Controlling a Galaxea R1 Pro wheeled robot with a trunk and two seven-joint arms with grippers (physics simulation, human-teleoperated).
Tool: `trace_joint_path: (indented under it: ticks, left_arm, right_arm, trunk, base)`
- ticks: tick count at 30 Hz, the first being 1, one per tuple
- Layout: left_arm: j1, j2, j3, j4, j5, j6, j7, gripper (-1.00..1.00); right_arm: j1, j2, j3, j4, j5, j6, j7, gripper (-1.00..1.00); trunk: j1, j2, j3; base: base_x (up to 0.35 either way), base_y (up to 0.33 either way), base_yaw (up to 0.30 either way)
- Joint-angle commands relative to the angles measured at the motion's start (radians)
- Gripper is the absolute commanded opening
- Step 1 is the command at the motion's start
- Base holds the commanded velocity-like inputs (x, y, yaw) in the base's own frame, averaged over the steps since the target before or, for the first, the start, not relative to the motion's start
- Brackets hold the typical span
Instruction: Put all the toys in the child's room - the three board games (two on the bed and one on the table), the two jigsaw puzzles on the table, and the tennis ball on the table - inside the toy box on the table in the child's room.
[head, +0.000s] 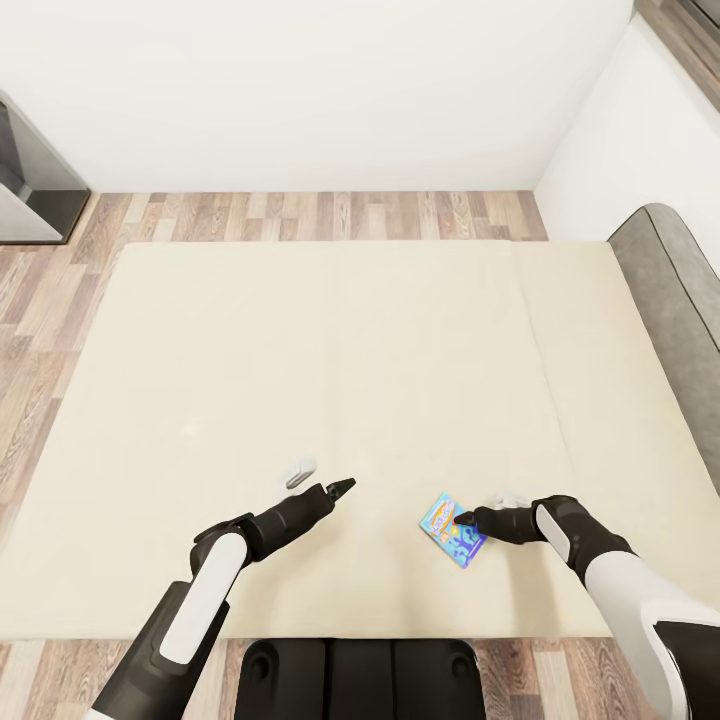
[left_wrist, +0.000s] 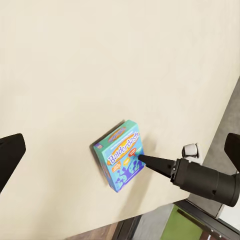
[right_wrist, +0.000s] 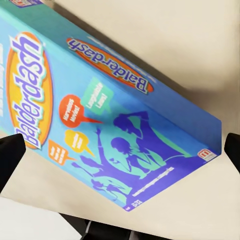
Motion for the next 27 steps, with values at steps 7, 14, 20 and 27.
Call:
trace_joint_path:
  ticks: [7, 14, 20, 27]
  left_arm:
    - [0.0, 0.0, 0.0, -0.001, 0.011, 0.003, 0.009, 1.0]
    - [0.0, 0.0, 0.0, -0.001, 0.011, 0.003, 0.009, 1.0]
    - [0.0, 0.0, 0.0, -0.001, 0.011, 0.003, 0.008, 1.0]
    - [0.0, 0.0, 0.0, -0.001, 0.012, 0.003, 0.007, 1.0]
  right_arm:
    - [0.0, 0.0, -0.003, -0.001, -0.008, 0.009, -0.001, 1.0]
    - [0.0, 0.0, -0.003, -0.001, -0.008, 0.009, -0.001, 1.0]
    - [0.0, 0.0, -0.003, -0.001, -0.008, 0.001, 0.0, 1.0]
    - [0.0, 0.0, -0.003, -0.001, -0.008, -0.021, 0.0, 1.0]
  trunk:
    - [0.001, -0.002, -0.001]
    - [0.001, -0.002, -0.001]
    - [0.001, -0.002, -0.001]
    - [0.001, -0.002, -0.001]
  base:
    - [0.0, 0.0, 0.0]
    - [0.0, 0.0, 0.0]
    - [0.0, 0.0, 0.0]
    - [-0.026, 0.058, 0.0]
